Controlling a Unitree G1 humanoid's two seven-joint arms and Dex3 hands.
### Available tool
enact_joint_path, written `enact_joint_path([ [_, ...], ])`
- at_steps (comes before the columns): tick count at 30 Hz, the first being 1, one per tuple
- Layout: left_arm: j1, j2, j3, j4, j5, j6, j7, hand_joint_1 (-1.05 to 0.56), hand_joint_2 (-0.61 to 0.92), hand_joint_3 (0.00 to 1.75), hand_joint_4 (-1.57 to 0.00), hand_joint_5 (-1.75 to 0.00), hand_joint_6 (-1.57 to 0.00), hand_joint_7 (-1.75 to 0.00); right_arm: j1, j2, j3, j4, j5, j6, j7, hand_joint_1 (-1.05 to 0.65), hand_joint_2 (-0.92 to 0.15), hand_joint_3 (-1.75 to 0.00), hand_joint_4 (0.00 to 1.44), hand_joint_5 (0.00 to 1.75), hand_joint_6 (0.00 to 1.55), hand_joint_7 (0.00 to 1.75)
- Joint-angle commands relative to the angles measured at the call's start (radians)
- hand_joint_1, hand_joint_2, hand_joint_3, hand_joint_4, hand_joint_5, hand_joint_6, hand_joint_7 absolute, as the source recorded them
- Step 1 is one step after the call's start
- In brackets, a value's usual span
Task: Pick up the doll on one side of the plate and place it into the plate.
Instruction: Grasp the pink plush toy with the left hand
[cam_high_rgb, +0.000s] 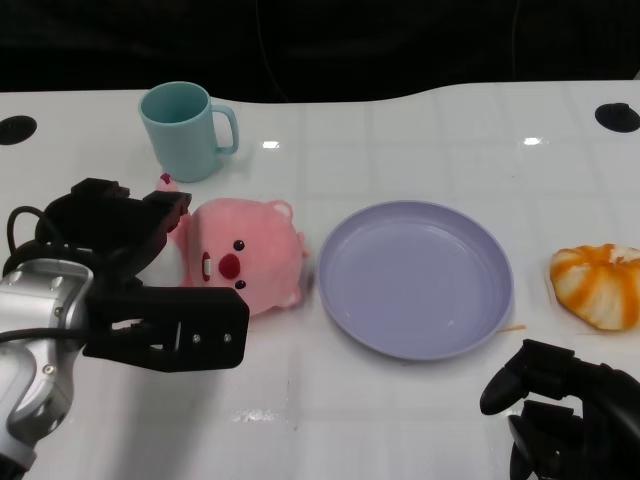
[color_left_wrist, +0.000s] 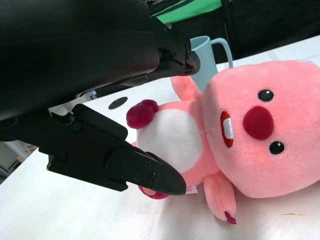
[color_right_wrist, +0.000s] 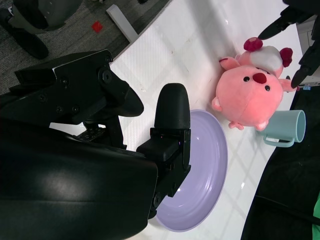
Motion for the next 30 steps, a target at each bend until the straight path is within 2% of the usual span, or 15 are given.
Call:
enact_joint_path([
  [1, -0.04, 0.001, -0.021, 0.062, -0.01, -0.01, 0.037, -0.62, 0.86, 0.0, -0.07, -0.23, -0.15, 0.0, 0.011, -0.011, -0.006, -0.01, 0.001, -0.003, 0.0, -0.02, -0.74, -1.02, 0.61, 1.75, 0.5, 1.5],
  [16, -0.146, -0.037, -0.075, 0.324, -0.068, -0.093, 0.199, -0.59, 0.88, 0.0, -0.06, -0.19, -0.1, 0.0, 0.019, -0.011, 0.0, -0.016, -0.008, -0.005, -0.003, -0.02, -0.73, -1.03, 0.61, 1.75, 0.5, 1.49],
  [30, -0.276, -0.107, -0.138, 0.644, -0.137, -0.144, 0.267, -0.56, 0.88, 0.0, -0.12, -0.19, -0.13, -0.01, 0.027, -0.015, 0.001, -0.035, -0.011, 0.006, -0.007, -0.02, -0.72, -1.03, 0.61, 1.75, 0.51, 1.49],
])
